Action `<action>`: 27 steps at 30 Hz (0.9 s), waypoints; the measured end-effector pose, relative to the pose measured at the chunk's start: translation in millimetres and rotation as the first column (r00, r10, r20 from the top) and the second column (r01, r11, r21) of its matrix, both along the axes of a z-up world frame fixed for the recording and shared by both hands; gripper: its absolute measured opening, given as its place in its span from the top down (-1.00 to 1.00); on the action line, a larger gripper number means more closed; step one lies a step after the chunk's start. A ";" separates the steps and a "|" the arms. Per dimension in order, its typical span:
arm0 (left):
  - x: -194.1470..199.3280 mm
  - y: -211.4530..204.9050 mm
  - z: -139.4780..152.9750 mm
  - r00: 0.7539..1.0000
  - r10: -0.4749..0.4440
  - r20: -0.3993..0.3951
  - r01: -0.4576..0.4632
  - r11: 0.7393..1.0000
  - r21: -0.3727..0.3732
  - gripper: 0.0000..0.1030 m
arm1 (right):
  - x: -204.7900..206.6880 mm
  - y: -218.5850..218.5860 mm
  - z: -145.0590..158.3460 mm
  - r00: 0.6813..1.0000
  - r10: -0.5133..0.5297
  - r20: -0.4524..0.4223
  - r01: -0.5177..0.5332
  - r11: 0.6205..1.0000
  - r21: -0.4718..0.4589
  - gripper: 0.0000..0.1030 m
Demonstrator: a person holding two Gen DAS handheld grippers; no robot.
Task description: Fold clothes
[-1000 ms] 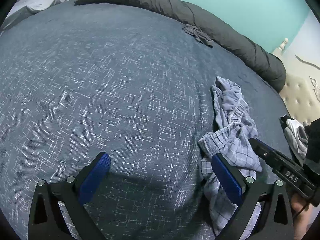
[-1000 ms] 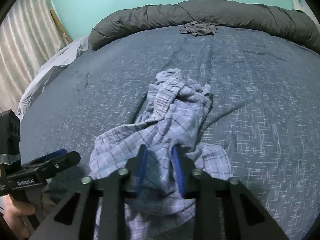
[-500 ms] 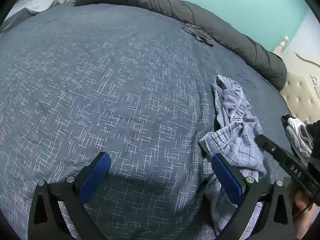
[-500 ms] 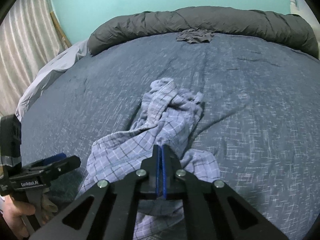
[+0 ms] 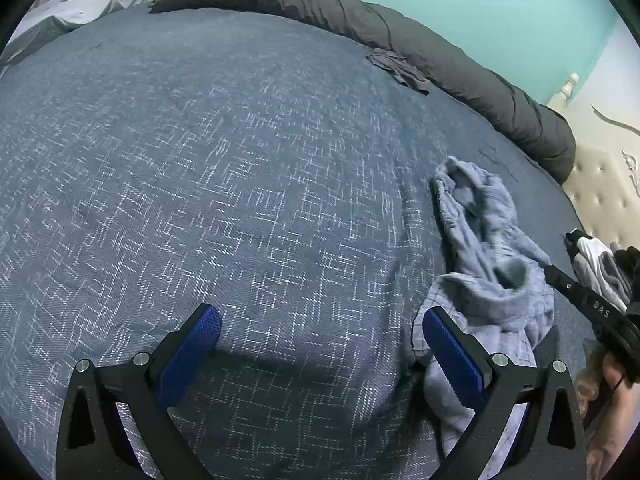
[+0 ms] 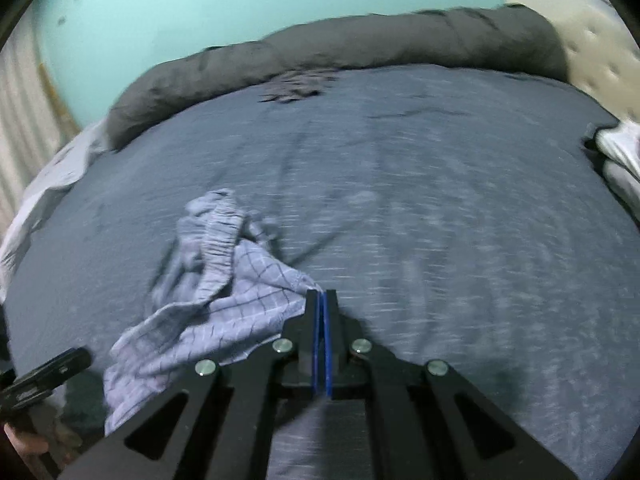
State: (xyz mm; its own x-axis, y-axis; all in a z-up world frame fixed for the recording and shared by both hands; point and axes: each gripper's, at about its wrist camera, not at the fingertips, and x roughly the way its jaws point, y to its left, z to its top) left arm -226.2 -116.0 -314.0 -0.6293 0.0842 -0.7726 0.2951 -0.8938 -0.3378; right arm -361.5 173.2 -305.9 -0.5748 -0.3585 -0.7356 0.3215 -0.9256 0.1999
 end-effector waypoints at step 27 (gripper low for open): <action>-21.3 21.9 -0.4 0.998 -0.063 -0.001 0.063 0.998 0.005 -1.00 | 7.3 -22.7 -0.4 0.970 0.210 0.124 -0.181 0.961 -0.211 0.36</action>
State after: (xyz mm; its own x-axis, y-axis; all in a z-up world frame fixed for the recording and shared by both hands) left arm -247.5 -94.1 -314.4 -0.6231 0.1273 -0.7717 0.2381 -0.9090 -0.3422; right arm -354.2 150.5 -306.3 -0.3724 -0.5989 -0.7090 0.4462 -0.7854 0.4290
